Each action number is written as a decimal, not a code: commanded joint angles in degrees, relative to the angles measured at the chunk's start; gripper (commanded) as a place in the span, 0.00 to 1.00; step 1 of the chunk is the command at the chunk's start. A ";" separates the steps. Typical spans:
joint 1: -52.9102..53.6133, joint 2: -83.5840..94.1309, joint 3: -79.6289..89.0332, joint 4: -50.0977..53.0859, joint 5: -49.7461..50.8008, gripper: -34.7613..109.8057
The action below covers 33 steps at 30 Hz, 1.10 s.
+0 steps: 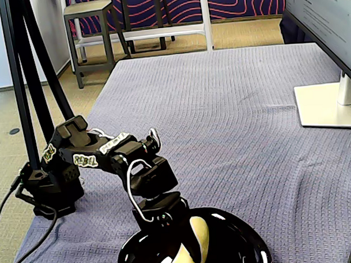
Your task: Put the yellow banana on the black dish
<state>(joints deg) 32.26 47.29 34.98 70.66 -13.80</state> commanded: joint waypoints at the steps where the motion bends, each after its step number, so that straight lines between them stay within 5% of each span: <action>1: -0.35 2.11 -4.75 -2.11 0.09 0.24; 33: 0.18 4.57 8.53 -2.11 0.79 0.35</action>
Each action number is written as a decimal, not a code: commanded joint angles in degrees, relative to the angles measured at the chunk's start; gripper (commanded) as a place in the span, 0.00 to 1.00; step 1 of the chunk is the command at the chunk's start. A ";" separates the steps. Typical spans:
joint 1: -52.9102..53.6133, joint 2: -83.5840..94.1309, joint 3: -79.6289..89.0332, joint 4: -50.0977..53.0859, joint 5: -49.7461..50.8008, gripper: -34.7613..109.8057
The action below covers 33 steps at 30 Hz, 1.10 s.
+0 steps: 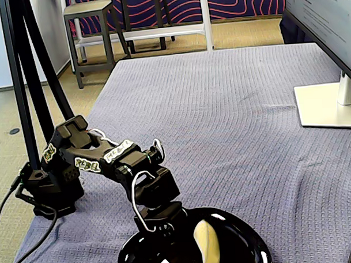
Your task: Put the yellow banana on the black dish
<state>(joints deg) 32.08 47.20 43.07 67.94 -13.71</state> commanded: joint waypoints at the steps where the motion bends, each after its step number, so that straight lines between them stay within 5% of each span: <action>1: 0.35 5.01 0.62 0.62 0.70 0.35; 21: -2.11 16.17 6.68 1.76 1.58 0.38; 33: -4.48 37.18 34.89 -4.22 1.67 0.36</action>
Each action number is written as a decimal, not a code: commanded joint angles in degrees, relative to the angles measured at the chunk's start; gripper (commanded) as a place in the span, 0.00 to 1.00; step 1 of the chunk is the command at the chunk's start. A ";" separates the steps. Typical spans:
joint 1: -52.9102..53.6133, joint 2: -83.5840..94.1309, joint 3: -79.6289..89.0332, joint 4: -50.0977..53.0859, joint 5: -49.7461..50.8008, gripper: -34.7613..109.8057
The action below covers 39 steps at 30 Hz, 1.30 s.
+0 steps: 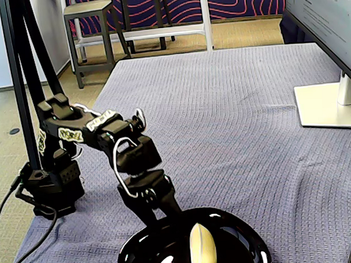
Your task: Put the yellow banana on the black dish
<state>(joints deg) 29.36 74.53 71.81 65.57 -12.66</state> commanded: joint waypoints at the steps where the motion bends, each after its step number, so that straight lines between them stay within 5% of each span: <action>1: -2.37 11.69 8.35 -1.85 0.88 0.36; 11: -12.74 30.32 29.97 -2.37 3.96 0.27; 27: -34.28 71.72 64.86 -2.81 5.27 0.27; 39: -36.21 96.06 80.16 4.48 2.90 0.24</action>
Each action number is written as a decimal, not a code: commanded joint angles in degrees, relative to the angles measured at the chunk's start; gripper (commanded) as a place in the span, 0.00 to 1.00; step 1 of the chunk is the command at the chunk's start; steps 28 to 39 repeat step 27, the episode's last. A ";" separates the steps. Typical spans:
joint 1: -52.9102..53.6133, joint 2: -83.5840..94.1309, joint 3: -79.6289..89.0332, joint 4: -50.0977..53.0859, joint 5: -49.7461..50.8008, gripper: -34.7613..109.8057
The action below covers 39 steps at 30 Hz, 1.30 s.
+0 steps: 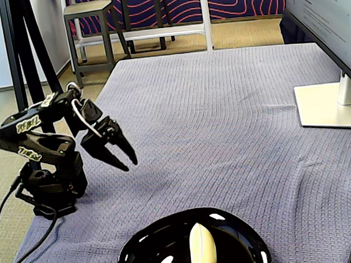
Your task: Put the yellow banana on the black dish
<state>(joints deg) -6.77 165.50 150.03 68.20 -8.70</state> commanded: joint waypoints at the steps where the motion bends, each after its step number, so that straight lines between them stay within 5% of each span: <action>1: 0.00 6.59 2.99 2.29 -1.41 0.24; 39: 1.58 12.83 8.26 4.75 -1.67 0.24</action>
